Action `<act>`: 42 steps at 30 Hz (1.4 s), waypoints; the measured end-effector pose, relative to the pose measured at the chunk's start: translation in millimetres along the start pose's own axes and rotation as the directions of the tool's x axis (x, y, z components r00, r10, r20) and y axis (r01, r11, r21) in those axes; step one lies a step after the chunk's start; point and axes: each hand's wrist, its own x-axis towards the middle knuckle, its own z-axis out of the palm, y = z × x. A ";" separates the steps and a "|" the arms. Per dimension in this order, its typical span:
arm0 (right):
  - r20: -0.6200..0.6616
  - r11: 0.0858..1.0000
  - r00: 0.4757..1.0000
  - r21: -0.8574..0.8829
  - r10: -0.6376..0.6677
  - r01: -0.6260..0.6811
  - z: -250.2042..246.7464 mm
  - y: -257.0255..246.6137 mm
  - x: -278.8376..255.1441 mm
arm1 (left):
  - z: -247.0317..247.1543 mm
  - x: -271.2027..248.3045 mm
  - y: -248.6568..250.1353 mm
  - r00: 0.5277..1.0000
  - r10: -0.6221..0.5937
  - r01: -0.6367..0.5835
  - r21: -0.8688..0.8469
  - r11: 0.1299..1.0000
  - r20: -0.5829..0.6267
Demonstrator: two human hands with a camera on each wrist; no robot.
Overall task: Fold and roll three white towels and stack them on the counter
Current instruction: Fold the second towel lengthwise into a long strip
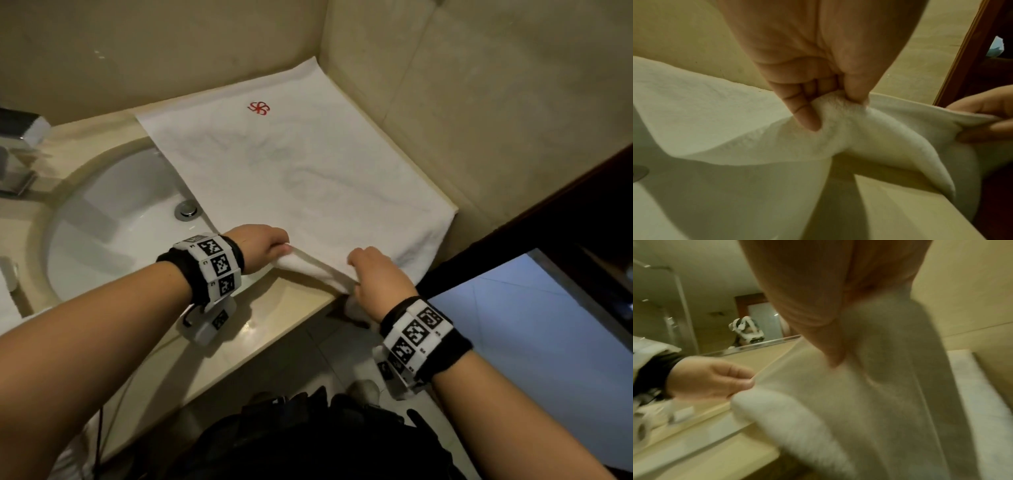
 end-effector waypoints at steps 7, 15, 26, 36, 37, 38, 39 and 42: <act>-0.101 0.915 0.991 0.403 0.083 -0.036 -40.4 51.0 -31.7 | -3.8 3.8 1.7 0.998 0.055 -0.053 0.085 0.995 -0.012; 0.284 0.890 0.949 0.386 0.135 -0.242 -38.6 76.1 -57.8 | -3.1 10.2 0.4 0.997 0.069 -0.071 0.173 0.982 0.019; 0.090 0.675 0.894 0.624 0.438 -0.394 -3.5 113.1 -59.7 | -39.9 39.3 10.3 0.993 0.103 -0.092 0.190 0.977 -0.049; -0.251 0.629 0.687 0.680 0.682 -0.376 -35.0 186.3 -13.8 | -103.0 142.5 79.2 0.962 0.218 -0.177 0.236 0.956 -0.162; -0.264 0.653 0.679 0.636 0.685 -0.412 -37.6 197.0 -6.9 | -105.4 160.0 85.6 0.961 0.224 -0.181 0.244 0.953 -0.160; -0.270 0.682 0.681 0.573 0.680 -0.455 -38.4 204.2 -2.3 | -105.8 173.6 89.0 0.962 0.221 -0.177 0.252 0.951 -0.157; -0.264 0.709 0.690 0.494 0.674 -0.504 -38.8 211.4 3.2 | -104.7 187.6 91.8 0.967 0.207 -0.165 0.258 0.952 -0.146; -0.139 0.724 0.722 0.296 0.678 -0.623 -37.0 226.2 26.2 | -92.3 230.0 94.9 0.991 0.121 -0.102 0.285 0.953 -0.049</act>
